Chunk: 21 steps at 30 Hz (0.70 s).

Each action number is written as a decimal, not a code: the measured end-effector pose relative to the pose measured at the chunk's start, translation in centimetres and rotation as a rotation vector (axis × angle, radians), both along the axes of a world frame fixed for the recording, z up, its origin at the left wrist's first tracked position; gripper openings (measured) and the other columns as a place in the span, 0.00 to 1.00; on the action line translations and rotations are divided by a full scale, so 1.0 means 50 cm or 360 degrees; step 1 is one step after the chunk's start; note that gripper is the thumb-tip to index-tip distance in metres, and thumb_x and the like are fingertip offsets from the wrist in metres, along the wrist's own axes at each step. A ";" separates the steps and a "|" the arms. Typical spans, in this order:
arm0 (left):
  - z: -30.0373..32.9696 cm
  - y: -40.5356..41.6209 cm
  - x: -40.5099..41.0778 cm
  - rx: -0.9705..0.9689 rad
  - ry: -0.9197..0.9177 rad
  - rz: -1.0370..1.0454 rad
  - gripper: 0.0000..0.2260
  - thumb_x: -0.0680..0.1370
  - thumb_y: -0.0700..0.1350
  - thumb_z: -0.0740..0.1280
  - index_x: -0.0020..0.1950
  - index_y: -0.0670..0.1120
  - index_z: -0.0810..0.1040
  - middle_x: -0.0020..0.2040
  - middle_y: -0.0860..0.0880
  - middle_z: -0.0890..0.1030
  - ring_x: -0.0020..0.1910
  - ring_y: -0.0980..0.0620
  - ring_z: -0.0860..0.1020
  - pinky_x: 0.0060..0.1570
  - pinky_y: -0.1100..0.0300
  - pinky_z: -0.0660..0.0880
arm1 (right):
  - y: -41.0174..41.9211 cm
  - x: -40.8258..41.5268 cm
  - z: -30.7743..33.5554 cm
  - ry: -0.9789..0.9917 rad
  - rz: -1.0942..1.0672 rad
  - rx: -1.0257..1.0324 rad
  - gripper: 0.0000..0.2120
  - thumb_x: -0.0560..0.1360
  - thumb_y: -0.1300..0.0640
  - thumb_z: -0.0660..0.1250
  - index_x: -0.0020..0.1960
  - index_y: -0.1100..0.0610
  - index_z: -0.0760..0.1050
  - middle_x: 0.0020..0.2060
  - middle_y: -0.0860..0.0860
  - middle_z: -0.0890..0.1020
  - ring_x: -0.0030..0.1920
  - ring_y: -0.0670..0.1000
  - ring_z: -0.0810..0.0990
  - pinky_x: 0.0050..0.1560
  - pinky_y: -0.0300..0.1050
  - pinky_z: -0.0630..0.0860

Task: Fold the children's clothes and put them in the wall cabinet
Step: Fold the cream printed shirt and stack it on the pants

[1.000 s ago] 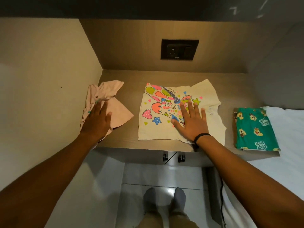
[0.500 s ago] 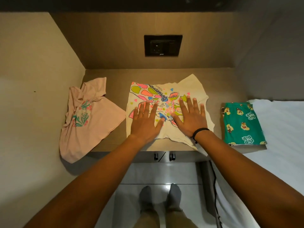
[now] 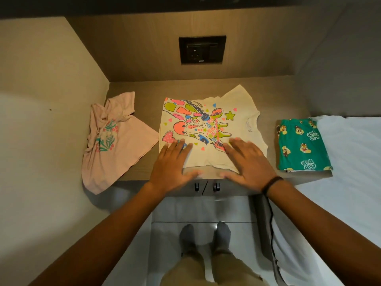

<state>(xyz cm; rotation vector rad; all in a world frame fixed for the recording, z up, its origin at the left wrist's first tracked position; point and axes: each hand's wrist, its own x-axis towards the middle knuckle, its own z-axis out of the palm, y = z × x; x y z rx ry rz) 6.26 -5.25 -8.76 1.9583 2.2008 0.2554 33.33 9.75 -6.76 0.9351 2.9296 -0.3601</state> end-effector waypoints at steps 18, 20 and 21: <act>0.094 0.000 -0.125 0.0663 -0.0373 0.0359 0.08 0.85 0.48 0.67 0.56 0.45 0.83 0.53 0.46 0.85 0.53 0.47 0.80 0.52 0.51 0.78 | 0.091 0.023 0.198 0.0726 -0.0559 -0.0092 0.04 0.81 0.54 0.68 0.53 0.54 0.78 0.42 0.54 0.83 0.42 0.57 0.79 0.41 0.53 0.78; 0.092 0.069 -0.153 0.0597 -0.0318 0.0422 0.08 0.85 0.50 0.66 0.57 0.47 0.82 0.55 0.46 0.85 0.55 0.46 0.80 0.55 0.47 0.78 | 0.168 -0.023 0.192 0.0592 -0.0630 -0.0053 0.08 0.82 0.49 0.65 0.52 0.54 0.77 0.45 0.56 0.83 0.46 0.60 0.80 0.45 0.56 0.79; 0.086 0.101 -0.165 0.0559 -0.0289 0.0450 0.09 0.86 0.51 0.66 0.58 0.48 0.82 0.56 0.46 0.84 0.56 0.46 0.79 0.56 0.46 0.78 | 0.206 -0.046 0.181 0.0520 -0.0648 -0.0025 0.10 0.82 0.48 0.64 0.53 0.54 0.77 0.48 0.58 0.83 0.49 0.63 0.80 0.48 0.58 0.79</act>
